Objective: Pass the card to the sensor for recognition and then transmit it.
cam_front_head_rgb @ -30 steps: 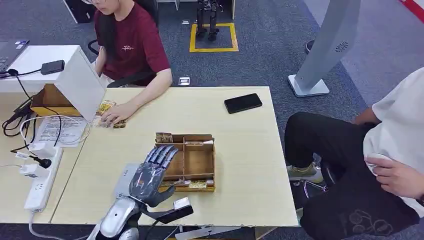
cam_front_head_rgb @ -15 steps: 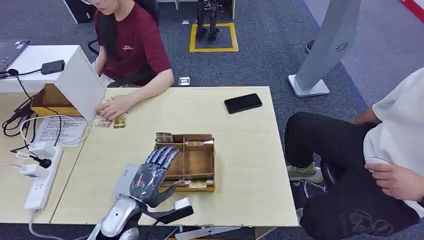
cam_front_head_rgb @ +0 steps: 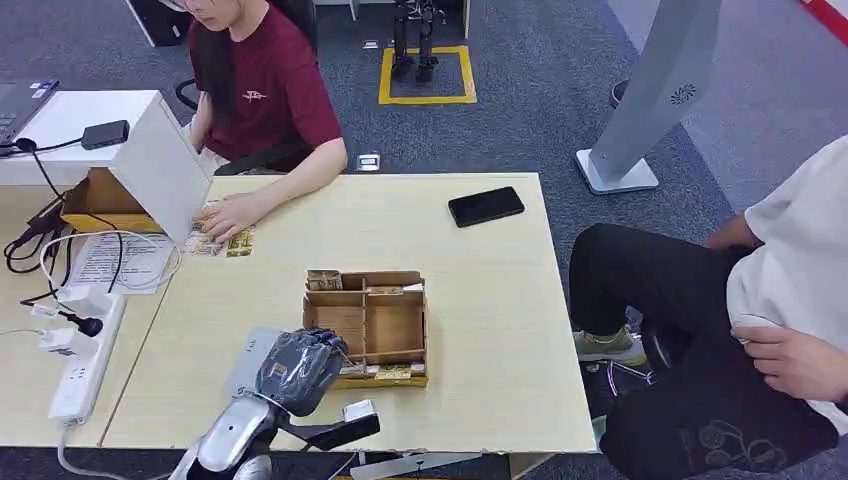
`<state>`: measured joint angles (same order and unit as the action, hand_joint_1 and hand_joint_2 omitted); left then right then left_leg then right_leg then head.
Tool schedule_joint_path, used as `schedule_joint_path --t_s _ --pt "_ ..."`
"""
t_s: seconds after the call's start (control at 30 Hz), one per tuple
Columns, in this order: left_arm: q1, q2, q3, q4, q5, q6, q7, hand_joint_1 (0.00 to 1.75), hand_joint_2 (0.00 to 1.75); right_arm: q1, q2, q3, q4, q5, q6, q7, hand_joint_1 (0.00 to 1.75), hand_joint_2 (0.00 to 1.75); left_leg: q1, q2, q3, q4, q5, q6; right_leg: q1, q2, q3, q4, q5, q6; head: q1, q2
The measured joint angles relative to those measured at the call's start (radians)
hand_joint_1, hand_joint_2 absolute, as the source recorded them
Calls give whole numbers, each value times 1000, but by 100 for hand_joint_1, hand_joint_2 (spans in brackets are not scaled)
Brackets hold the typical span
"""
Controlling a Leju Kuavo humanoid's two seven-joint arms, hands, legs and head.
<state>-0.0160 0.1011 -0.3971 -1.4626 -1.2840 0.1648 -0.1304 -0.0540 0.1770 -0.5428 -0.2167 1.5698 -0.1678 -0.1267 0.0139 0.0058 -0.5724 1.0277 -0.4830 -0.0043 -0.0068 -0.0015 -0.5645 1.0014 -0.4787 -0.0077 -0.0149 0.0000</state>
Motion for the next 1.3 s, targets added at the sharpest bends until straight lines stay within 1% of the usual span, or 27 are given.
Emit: schedule_joint_path --t_s 0.17,0.2,0.23,0.27,0.3,0.37,0.47,0.5,0.63,0.67,0.73,0.8,0.83,0.87,1.2,1.23,1.3 --pt "-1 2 0 5 7 -3 -7 164 175 -1 0 0 0 0 0 -6 0 175 0 0 0 0 0 0 0 0 0 0 0 0 0 0" --pt "-1 2 0 5 7 -4 -7 161 175 -1 0 1 0 0 0 -6 0 175 0 0 0 0 0 0 0 0 0 0 0 0 0 0" --pt "-1 2 0 5 8 -4 -7 161 175 -1 0 2 0 0 0 -6 0 175 0 0 0 0 0 0 0 0 0 0 0 0 0 0" --pt "-1 2 0 6 8 -4 -7 171 175 -1 0 2 0 0 0 -6 0 175 0 0 0 0 0 0 0 0 0 0 0 0 0 0" --pt "-2 2 0 8 9 -5 -7 171 175 -2 0 2 0 0 0 -6 0 175 0 0 0 0 0 0 0 0 0 0 0 0 0 0" --pt "-4 2 0 9 10 -5 -7 162 175 -2 0 5 0 0 0 -6 0 175 0 0 0 0 0 0 0 0 0 0 0 0 0 0" --pt "-5 2 0 9 13 -7 -9 164 175 -2 0 9 0 0 0 -6 0 175 0 0 0 0 0 0 0 0 0 0 0 0 0 0" --pt "-5 2 0 9 17 -8 -10 157 175 -2 0 10 0 0 0 -6 0 175 0 0 0 0 0 0 0 0 0 0 0 0 0 0" --pt "-6 2 0 12 22 -8 -13 157 175 -3 0 20 0 0 0 -6 0 175 0 0 0 0 0 0 0 0 0 0 0 0 0 0" --pt "-7 2 0 12 23 -8 -13 150 175 -3 0 22 0 0 0 -6 0 175 0 0 0 0 0 0 0 0 0 0 0 0 0 0" --pt "-7 2 0 13 25 -8 -13 152 175 -3 0 23 0 0 0 -5 0 175 0 0 0 0 0 0 0 0 0 0 0 0 0 0" --pt "-8 2 0 13 27 -7 -13 141 175 -3 0 24 0 0 0 -4 0 175 0 0 0 0 0 0 0 0 0 0 0 0 0 0" --pt "-8 1 0 13 29 -4 -16 147 175 -3 0 24 0 0 0 -2 0 175 0 0 0 0 0 0 0 0 0 0 0 0 0 0" --pt "-8 0 0 13 31 -3 -16 141 175 -3 0 24 0 0 0 -2 0 175 0 0 0 0 0 0 0 0 0 0 0 0 0 0" --pt "-8 -2 0 13 36 1 -16 143 175 -3 0 24 0 0 0 -2 0 175 0 0 0 0 0 0 0 0 0 0 0 0 0 0" --pt "-8 -2 0 13 37 1 -16 148 175 -3 0 24 0 0 0 -2 0 175 0 0 0 0 0 0 0 0 0 0 0 0 0 0" --pt "-8 -3 0 13 38 6 -19 150 175 -3 0 24 0 0 0 -2 0 175 0 0 0 0 0 0 0 0 0 0 0 0 0 0"
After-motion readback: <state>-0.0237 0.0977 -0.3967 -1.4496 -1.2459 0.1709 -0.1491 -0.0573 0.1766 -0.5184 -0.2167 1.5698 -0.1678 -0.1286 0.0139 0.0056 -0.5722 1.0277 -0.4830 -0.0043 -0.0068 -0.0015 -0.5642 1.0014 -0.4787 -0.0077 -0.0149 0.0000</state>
